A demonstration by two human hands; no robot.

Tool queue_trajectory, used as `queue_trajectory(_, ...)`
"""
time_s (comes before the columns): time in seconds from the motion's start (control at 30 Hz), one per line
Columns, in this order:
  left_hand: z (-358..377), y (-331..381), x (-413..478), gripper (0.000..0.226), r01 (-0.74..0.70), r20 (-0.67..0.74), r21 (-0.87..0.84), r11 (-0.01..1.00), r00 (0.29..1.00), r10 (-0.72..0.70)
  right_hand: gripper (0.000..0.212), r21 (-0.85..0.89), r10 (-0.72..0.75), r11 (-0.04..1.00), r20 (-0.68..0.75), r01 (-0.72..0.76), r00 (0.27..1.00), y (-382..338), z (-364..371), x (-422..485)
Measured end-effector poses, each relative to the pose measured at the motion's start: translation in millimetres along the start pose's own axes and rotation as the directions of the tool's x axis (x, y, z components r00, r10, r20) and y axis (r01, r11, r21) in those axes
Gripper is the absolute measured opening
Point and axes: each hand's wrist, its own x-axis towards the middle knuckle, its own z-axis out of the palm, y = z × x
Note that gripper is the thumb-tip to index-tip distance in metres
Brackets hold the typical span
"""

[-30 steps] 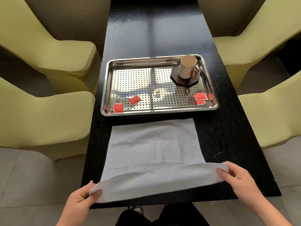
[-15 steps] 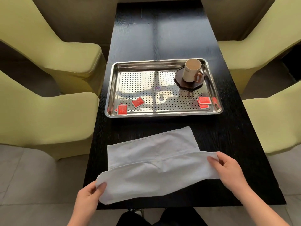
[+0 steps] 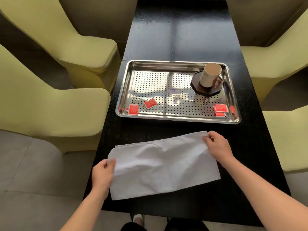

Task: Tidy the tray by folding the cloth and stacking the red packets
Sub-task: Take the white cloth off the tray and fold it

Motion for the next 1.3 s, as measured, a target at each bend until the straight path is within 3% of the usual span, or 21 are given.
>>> queue_trajectory(0.13, 8, 4, 21, 0.039, 0.009, -0.073, 0.037, 0.999, 0.997, -0.006, 0.029, -0.019, 0.041, 0.999, -0.016, -0.042, 0.999, 2, 10, 25)
queue_trajectory(0.33, 21, -10, 35, 0.022, 0.078, -0.083, 0.149, 0.986, 0.994, -0.066, 0.025, -0.148, 0.134, 0.98, 0.013, -0.13, 0.991, 22, 31, 46)
queue_trajectory(0.8, 25, -18, 40, 0.014, 0.133, -0.168, 0.16, 0.978, 0.98, -0.106, 0.02, -0.1, 0.147, 0.984, -0.016, -0.148, 0.989, 37, 39, 55)
queue_trajectory(0.9, 28, -13, 32, 0.028, 0.116, -0.218, 0.271, 0.956, 0.974, -0.056, 0.018, -0.063, 0.173, 0.983, -0.036, -0.175, 0.984, 37, 40, 55)
queue_trajectory(1.0, 27, -16, 13, 0.047, -0.077, -0.132, 0.58, 0.811, 0.973, 0.187, 0.031, -0.116, 0.106, 0.986, -0.117, -0.12, 0.987, 33, 34, 36)
queue_trajectory(1.07, 31, -24, -9, 0.053, -0.337, 0.085, 0.729, 0.596, 0.908, 0.41, 0.035, -0.299, -0.127, 0.951, -0.163, 0.073, 0.978, 30, 36, 8)
queue_trajectory(1.1, 34, -29, -21, 0.056, -0.422, 0.201, 0.763, 0.489, 0.875, 0.441, 0.04, -0.381, -0.267, 0.903, -0.131, 0.2, 0.955, 26, 43, -10)
queue_trajectory(1.2, 43, -45, -49, 0.078, -0.497, 0.429, 0.82, 0.286, 0.862, 0.269, 0.057, -0.47, -0.563, 0.69, 0.129, 0.551, 0.816, 14, 84, -61)
queue_trajectory(1.3, 44, -64, -55, 0.086, -0.483, 0.437, 0.85, 0.212, 0.87, 0.228, 0.062, -0.459, -0.558, 0.569, 0.393, 0.682, 0.731, 6, 128, -96)
